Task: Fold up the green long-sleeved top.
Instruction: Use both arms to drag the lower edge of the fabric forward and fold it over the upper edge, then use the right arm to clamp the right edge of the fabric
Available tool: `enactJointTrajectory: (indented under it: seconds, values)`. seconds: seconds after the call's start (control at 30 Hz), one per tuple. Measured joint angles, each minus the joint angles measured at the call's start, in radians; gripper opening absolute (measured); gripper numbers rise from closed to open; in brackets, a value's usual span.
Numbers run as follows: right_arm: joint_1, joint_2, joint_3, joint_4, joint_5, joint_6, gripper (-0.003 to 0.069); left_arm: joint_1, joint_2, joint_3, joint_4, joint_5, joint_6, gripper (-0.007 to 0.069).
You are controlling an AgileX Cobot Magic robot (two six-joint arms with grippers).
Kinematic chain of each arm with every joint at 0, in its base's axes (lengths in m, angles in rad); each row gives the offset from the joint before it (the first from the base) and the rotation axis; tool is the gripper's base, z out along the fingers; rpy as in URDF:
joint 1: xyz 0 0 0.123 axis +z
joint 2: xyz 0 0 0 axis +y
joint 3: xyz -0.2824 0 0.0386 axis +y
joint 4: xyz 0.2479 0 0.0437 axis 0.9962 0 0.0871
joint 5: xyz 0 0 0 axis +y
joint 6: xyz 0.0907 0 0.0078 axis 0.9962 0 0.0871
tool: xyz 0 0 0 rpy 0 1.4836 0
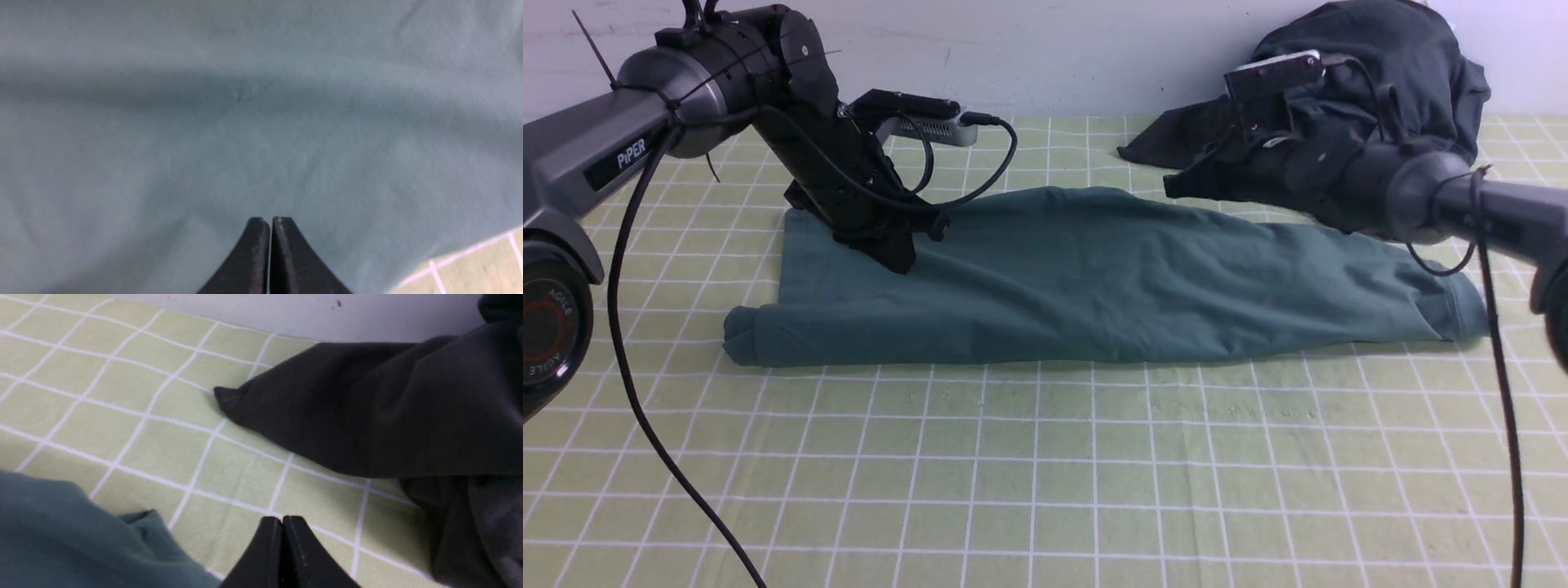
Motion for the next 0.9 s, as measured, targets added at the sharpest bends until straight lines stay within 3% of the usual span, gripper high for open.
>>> enactJointTrajectory:
  seconds: [0.2,0.37,0.53,0.8,0.9]
  values:
    - [-0.082,-0.247,0.001,-0.081,0.371,0.026,-0.0002,0.041,-0.155,0.013,0.001,0.038,0.012,-0.0004]
    - [-0.218,-0.393,-0.003,-0.119,0.556,0.176,0.0005,0.085,-0.388,0.155,-0.001,-0.016,0.016,-0.0004]
    - [-0.38,-0.4,0.043,-0.257,0.828,0.412,0.0031,0.141,-0.703,0.465,-0.001,-0.139,0.012,-0.0004]
    - [-0.4,-0.246,0.265,-0.307,0.699,0.451,0.0094,0.163,-0.954,0.76,0.001,-0.187,-0.007,-0.0004]
    - [-0.4,-0.218,0.274,-0.334,0.652,0.456,0.0195,0.163,-1.013,0.829,0.019,-0.154,-0.008,-0.0004]
